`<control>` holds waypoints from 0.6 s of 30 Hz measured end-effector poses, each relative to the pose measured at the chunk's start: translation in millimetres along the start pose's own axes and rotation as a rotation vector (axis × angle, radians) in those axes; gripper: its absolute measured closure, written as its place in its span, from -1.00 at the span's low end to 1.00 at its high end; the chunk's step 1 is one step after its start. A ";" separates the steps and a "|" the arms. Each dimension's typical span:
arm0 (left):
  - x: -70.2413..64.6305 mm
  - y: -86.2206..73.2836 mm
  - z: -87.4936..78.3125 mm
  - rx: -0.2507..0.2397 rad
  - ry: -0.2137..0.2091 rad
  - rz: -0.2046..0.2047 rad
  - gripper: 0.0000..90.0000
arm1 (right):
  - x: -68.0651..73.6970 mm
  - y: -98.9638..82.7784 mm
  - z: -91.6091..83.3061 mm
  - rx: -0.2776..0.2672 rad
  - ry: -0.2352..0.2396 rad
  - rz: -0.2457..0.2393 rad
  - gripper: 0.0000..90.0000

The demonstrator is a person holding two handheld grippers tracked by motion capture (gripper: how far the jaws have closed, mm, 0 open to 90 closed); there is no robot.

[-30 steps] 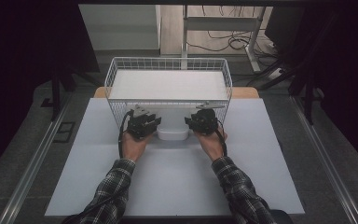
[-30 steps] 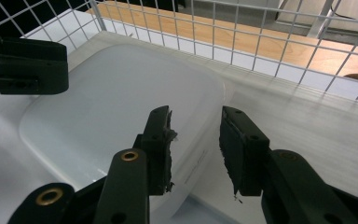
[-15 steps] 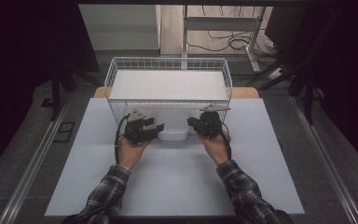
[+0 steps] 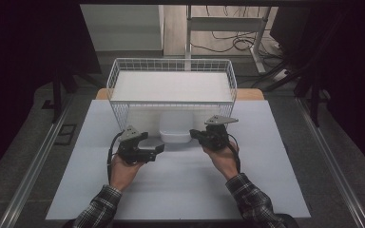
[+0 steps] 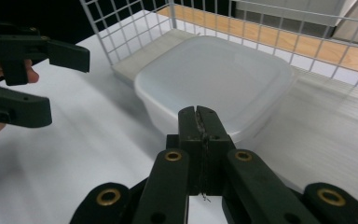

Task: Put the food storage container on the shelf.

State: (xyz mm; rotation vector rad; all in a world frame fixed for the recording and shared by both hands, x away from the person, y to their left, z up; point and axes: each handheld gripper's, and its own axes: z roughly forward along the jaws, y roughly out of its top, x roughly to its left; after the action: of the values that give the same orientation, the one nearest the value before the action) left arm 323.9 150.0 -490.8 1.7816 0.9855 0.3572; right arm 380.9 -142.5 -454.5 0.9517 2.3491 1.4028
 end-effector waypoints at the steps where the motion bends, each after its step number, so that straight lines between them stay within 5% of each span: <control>1: -1.5 -3.1 -2.2 0.002 0.005 0.009 -0.79 | 0.7 -1.0 -0.6 0.000 0.004 0.001 0.99; 11: -11.1 -21.7 -16.7 0.005 0.041 0.078 -0.88 | 4.7 -14.5 -6.5 0.018 0.022 -0.015 0.98; 18: -16.3 -35.8 -28.4 -0.001 0.053 0.087 -0.92 | 10.0 -21.7 0.6 0.040 0.029 -0.029 0.97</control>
State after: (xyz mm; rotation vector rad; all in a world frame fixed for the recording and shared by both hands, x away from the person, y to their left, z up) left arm 279.3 160.8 -506.8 1.8267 0.9462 0.4617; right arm 364.8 -142.8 -472.2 0.9107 2.4104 1.3727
